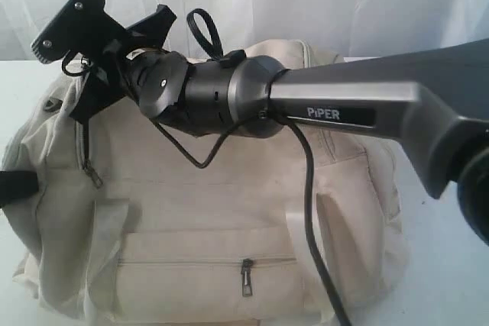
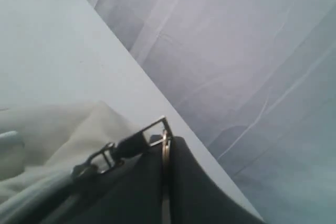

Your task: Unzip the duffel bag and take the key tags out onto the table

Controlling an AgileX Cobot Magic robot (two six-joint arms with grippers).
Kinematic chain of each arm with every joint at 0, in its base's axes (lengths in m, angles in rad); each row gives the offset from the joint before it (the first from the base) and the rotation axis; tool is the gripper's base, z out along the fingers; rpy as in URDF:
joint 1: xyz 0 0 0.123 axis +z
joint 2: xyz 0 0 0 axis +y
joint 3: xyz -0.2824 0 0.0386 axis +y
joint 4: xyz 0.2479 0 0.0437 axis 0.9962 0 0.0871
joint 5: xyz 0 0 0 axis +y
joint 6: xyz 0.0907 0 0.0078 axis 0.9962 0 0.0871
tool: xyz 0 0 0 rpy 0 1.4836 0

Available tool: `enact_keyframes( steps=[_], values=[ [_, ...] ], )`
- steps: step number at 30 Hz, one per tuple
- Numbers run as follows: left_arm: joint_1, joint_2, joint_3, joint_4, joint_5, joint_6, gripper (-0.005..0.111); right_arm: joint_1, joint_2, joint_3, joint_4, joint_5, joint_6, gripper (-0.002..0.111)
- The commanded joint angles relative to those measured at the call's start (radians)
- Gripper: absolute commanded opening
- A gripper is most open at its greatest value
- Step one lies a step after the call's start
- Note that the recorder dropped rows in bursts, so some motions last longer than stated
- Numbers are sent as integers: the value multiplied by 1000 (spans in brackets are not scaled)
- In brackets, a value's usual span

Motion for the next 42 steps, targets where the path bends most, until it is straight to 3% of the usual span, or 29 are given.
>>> enact_keyframes(
  steps=[1,18,35,39,42],
  values=[
    [-2,-7,0,45,-87,-8,2,-44,45,-89,-1,1,-3,0],
    [-2,-7,0,45,-160,-48,2,-211,148,-191,11,57,-3,0],
    [-2,-7,0,3,-199,43,3,-217,152,-191,49,118,-3,0],
    [-2,-7,0,-166,-155,156,27,-217,149,-191,49,146,-3,0],
    [-2,-7,0,-253,19,235,58,-217,146,-191,49,148,-3,0]
  ],
)
